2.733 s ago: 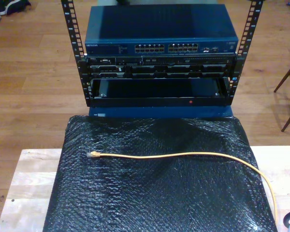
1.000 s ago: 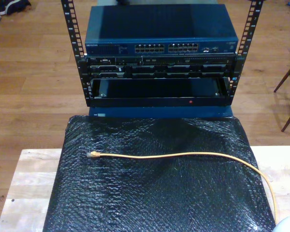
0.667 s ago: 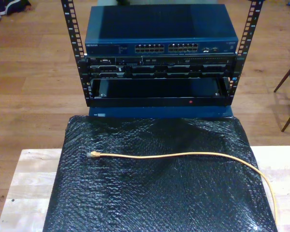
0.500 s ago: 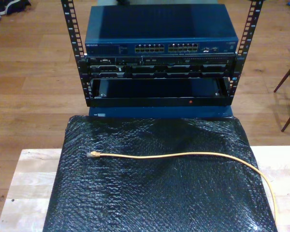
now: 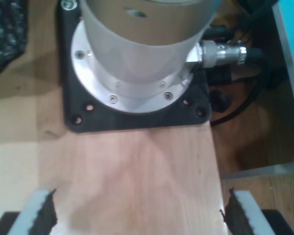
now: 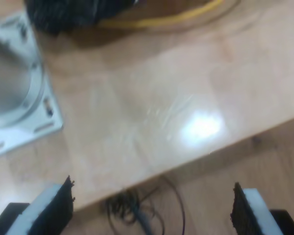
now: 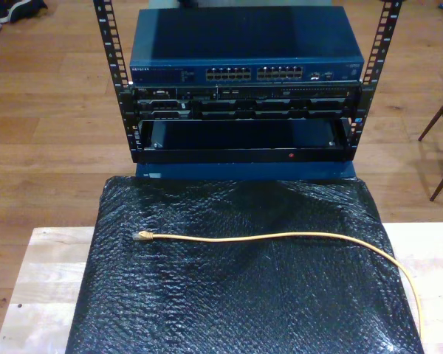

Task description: Grab the cable and plug it in

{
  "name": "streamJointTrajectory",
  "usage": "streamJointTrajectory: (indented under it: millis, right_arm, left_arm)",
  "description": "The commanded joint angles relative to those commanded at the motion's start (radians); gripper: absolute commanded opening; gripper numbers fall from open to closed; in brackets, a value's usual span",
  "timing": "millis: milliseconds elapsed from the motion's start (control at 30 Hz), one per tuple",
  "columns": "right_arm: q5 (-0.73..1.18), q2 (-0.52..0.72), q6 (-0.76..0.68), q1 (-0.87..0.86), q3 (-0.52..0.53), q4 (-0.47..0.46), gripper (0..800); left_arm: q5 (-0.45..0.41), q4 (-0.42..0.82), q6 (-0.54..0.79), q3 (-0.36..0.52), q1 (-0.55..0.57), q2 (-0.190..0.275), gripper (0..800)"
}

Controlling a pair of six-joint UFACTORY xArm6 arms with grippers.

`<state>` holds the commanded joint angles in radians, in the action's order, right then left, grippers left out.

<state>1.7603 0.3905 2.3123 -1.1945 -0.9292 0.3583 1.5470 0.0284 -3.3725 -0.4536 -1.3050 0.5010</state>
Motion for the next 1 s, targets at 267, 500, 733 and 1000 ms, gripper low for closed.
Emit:
streamJointTrajectory:
  millis: [267,500,733,1000]
  right_arm:
    - [0.095,0.000,-0.129,0.049,-0.014,0.175,799]
    - [0.104,0.002,-0.238,0.126,-0.014,0.256,798]
    - [0.103,0.008,-0.292,0.226,-0.012,0.258,799]
    - [0.094,0.008,-0.358,0.336,-0.012,0.287,798]
  left_arm:
    - [0.040,-0.048,-0.049,-0.035,0.048,0.000,800]
    - [0.058,-0.055,-0.098,-0.064,0.098,0.000,800]
    - [0.060,-0.126,-0.180,-0.086,0.163,0.000,800]
    - [0.060,-0.143,-0.325,-0.094,0.299,0.000,800]
